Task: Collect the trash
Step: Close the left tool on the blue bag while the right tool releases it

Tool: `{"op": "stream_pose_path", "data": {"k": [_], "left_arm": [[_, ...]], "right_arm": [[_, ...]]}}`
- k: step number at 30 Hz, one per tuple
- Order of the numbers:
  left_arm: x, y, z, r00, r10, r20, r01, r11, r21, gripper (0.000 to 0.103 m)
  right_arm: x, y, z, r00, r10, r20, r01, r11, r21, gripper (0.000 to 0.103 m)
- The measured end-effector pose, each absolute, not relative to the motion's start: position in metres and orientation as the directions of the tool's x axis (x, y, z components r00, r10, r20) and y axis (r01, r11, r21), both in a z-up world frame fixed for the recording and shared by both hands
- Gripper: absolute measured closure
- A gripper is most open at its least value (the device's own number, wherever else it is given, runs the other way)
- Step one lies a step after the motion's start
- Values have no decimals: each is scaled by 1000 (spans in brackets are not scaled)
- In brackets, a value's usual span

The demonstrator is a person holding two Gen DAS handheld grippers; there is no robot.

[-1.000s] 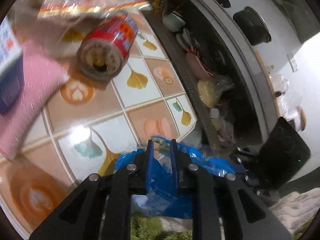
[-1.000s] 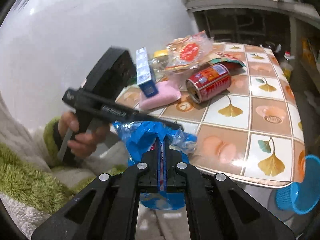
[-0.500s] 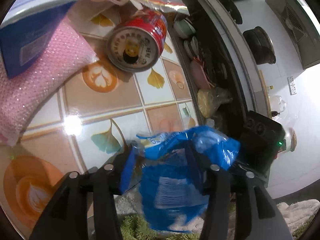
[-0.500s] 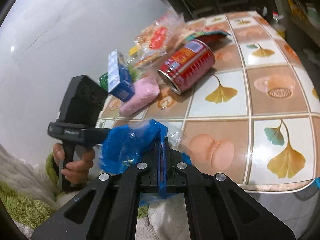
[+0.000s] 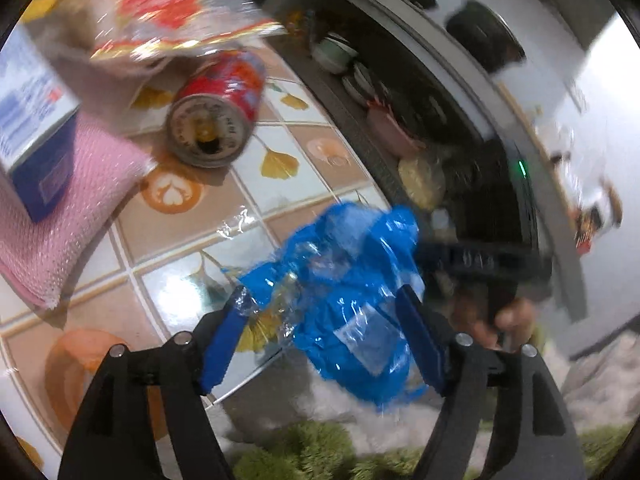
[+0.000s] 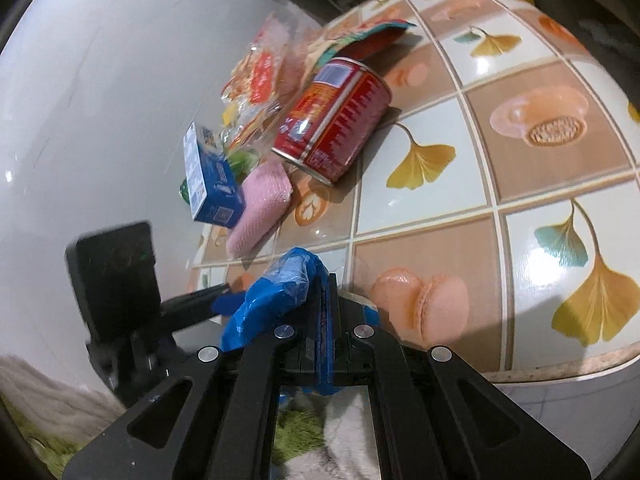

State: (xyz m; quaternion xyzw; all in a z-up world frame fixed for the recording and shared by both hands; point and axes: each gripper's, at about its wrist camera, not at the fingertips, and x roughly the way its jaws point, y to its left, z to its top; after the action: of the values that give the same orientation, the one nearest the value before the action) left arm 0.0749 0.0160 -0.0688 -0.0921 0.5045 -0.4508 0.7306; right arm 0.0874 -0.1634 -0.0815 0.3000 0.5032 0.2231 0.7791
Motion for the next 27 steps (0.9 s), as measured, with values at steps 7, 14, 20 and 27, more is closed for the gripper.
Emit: {"op": "stream_pose_path", "data": {"k": [7, 14, 20, 27], "left_arm": [[55, -1, -66, 120, -680, -723, 663, 597, -451, 25], [50, -7, -69, 181, -631, -754, 678, 635, -369, 26], [50, -12, -72, 193, -609, -769, 685, 645, -340, 46], [51, -8, -73, 196, -617, -762, 677, 647, -350, 72]], "right_arm": [[90, -167, -89, 366, 718, -592, 26, 628, 778, 102], [88, -164, -94, 349, 799, -490, 72, 499, 864, 102], [87, -156, -87, 343, 806, -483, 46, 499, 865, 102], [88, -161, -84, 344, 810, -475, 32, 496, 868, 100]]}}
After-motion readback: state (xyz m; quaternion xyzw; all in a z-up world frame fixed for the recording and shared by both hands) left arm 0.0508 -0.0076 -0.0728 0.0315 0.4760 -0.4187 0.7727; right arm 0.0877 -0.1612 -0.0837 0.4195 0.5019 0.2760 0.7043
